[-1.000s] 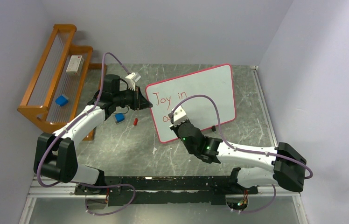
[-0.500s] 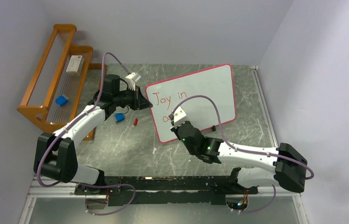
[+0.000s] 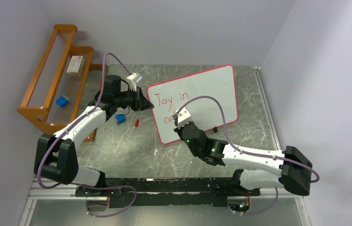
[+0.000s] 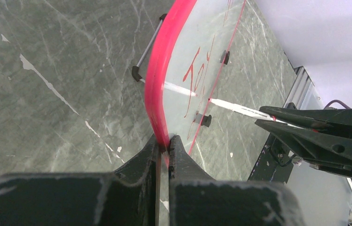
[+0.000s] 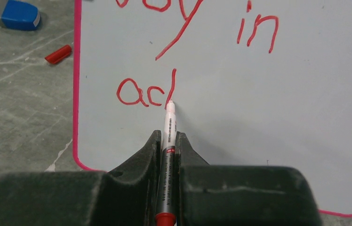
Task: Write a sentence on the whiteboard
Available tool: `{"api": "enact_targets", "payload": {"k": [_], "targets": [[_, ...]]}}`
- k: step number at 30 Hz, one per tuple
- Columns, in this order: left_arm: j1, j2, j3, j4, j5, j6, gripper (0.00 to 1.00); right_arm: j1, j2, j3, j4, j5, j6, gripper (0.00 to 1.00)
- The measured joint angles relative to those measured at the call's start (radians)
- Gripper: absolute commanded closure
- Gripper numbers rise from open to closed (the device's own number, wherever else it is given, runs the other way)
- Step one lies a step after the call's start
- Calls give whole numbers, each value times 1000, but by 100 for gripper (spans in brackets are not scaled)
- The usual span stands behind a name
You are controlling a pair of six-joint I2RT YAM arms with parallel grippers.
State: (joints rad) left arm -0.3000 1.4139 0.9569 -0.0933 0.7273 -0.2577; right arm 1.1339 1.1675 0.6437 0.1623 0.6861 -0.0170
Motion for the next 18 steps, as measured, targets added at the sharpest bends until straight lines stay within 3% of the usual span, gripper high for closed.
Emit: {"api": "enact_targets", "payload": {"k": [18], "targets": [[0, 1, 0, 0, 0, 0, 95, 0, 46, 0, 76, 20, -38, 100]]}}
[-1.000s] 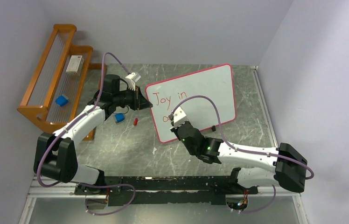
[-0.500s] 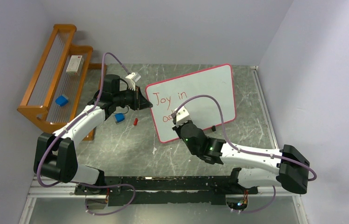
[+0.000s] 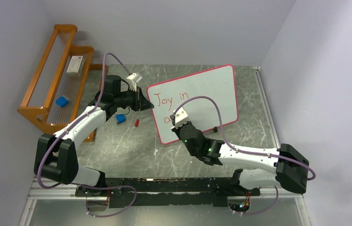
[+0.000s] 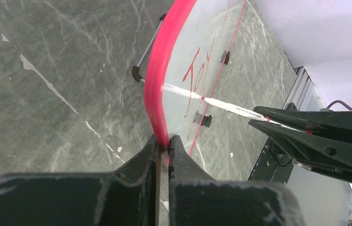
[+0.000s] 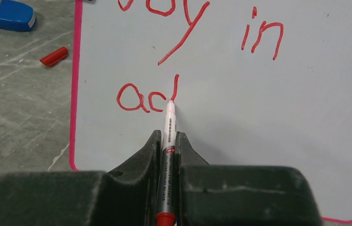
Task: Write a sentence on the whiteboard
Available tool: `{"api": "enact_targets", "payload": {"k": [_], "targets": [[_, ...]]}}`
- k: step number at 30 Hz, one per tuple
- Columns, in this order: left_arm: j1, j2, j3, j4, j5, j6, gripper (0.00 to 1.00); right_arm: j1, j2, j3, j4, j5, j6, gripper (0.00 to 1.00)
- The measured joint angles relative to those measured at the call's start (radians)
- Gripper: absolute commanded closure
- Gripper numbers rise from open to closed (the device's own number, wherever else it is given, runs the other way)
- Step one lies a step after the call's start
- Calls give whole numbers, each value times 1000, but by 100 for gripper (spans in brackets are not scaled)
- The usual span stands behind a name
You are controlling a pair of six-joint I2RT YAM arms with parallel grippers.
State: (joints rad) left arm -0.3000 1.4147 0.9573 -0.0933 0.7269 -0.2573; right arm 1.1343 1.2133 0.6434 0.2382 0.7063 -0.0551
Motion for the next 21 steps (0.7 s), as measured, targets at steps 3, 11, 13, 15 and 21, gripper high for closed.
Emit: {"api": "enact_targets", "payload": {"k": [3, 11, 13, 15, 21], "targets": [[0, 0, 0, 0, 0, 0, 95, 0, 0, 0, 3, 3, -3, 100], [0, 0, 1, 0, 1, 0, 95, -1, 0, 0, 24, 25, -11, 100], [0, 0, 1, 0, 1, 0, 95, -2, 1, 0, 27, 29, -12, 100], [0, 0, 1, 0, 1, 0, 95, -2, 1, 0, 27, 35, -12, 100], [0, 0, 1, 0, 1, 0, 95, -5, 1, 0, 25, 48, -9, 100]]}}
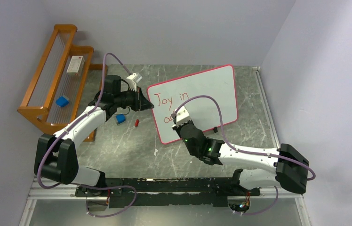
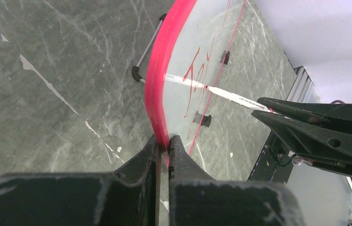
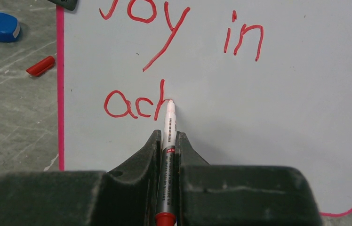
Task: Write a sentence on the whiteboard
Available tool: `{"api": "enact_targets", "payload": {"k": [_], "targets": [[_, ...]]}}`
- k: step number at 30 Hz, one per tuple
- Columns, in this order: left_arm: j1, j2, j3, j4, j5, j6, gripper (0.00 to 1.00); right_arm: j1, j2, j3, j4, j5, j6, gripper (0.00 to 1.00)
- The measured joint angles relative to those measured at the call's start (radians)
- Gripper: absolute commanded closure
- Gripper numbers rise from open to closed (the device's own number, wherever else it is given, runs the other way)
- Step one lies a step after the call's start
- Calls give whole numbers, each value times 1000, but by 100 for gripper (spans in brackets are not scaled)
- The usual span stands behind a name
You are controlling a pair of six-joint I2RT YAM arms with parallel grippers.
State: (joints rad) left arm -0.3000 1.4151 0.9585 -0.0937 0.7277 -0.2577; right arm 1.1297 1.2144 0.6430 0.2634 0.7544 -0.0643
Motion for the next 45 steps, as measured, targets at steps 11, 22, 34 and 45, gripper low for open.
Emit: {"api": "enact_targets", "payload": {"k": [11, 22, 34, 45], "targets": [[0, 2, 0, 0, 0, 0, 95, 0, -9, -8, -39, -2, 32, 100], [0, 2, 0, 0, -1, 0, 95, 0, -18, -10, -82, -6, 72, 100], [0, 2, 0, 0, -1, 0, 95, 0, -24, -10, -108, -6, 87, 100], [0, 2, 0, 0, -1, 0, 95, -1, -95, -22, -105, -7, 81, 100]]}}
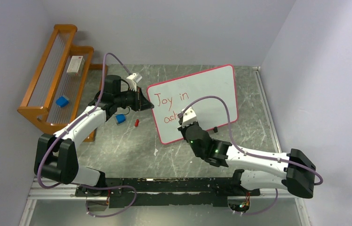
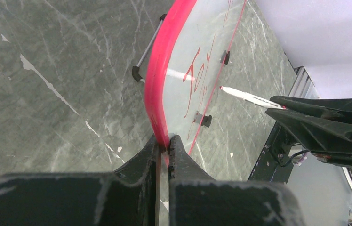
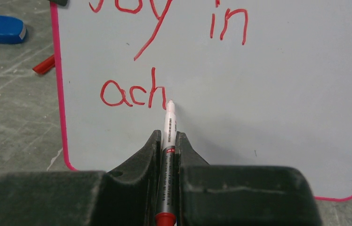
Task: Write a sentence on the whiteboard
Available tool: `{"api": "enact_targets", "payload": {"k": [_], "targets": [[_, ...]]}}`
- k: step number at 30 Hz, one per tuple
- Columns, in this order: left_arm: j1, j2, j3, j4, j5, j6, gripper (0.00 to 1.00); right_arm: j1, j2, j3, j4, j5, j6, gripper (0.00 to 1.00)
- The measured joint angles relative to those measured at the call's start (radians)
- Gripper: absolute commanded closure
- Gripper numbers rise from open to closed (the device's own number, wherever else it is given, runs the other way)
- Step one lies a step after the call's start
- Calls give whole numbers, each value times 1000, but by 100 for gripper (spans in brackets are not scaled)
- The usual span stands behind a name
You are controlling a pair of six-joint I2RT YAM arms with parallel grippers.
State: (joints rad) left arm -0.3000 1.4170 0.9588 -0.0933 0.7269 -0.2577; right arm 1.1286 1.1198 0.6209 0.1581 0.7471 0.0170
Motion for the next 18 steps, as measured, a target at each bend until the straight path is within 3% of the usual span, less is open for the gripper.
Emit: {"api": "enact_targets", "payload": {"k": [18], "targets": [[0, 0, 0, 0, 0, 0, 95, -31, 11, -33, 109, 0, -37, 100]]}}
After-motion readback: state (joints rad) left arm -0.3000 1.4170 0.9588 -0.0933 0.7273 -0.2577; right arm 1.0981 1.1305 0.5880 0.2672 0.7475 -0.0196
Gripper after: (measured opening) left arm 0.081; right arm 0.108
